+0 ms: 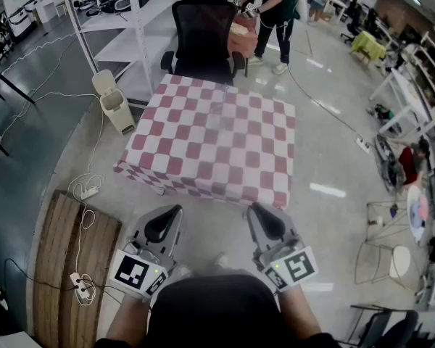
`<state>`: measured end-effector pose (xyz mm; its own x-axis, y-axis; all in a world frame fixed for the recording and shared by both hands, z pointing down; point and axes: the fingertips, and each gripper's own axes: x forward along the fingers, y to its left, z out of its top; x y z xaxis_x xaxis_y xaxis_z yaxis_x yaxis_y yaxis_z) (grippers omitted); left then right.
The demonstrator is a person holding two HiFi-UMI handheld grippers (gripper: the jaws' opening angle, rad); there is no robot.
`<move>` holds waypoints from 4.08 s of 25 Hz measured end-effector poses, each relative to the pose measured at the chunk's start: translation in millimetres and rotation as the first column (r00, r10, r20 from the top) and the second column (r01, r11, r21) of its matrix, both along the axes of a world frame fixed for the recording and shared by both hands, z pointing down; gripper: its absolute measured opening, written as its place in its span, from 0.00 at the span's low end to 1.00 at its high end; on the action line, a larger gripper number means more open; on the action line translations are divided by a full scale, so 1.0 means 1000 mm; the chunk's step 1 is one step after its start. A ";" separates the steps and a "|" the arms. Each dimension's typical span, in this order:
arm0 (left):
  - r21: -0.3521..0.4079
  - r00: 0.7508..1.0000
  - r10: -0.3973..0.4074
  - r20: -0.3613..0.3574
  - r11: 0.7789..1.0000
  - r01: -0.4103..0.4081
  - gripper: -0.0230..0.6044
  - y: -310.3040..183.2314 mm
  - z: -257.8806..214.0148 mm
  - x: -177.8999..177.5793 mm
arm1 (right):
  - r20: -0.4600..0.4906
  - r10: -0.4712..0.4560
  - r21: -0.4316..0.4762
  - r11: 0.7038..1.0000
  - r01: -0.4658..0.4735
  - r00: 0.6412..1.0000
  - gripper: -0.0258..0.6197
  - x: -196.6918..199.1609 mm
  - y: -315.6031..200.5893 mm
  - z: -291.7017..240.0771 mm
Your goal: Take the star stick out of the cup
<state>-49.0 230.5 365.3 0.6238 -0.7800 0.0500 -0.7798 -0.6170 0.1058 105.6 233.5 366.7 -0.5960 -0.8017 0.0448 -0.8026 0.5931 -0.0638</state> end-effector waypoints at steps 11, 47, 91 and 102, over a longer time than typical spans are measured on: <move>-0.012 0.999 -0.013 0.031 1.000 0.013 0.10 -0.028 0.006 0.039 | 0.037 -0.020 0.012 1.000 0.019 0.999 0.11 0.035 -0.027 0.003; -0.086 0.995 0.076 0.065 0.994 -0.071 0.10 -0.243 0.048 -0.020 | 0.040 0.075 -0.071 0.995 -0.072 0.996 0.11 -0.017 -0.249 0.038; -0.330 0.953 -0.200 0.229 0.905 0.269 0.10 -0.339 0.106 -0.061 | -0.014 0.043 -0.442 0.896 -0.045 0.999 0.24 0.015 -0.518 0.198; -0.389 0.925 -0.274 0.265 0.847 0.362 0.10 -0.328 0.120 -0.073 | -0.057 -0.030 -0.517 0.856 -0.004 0.998 0.23 -0.001 -0.552 0.238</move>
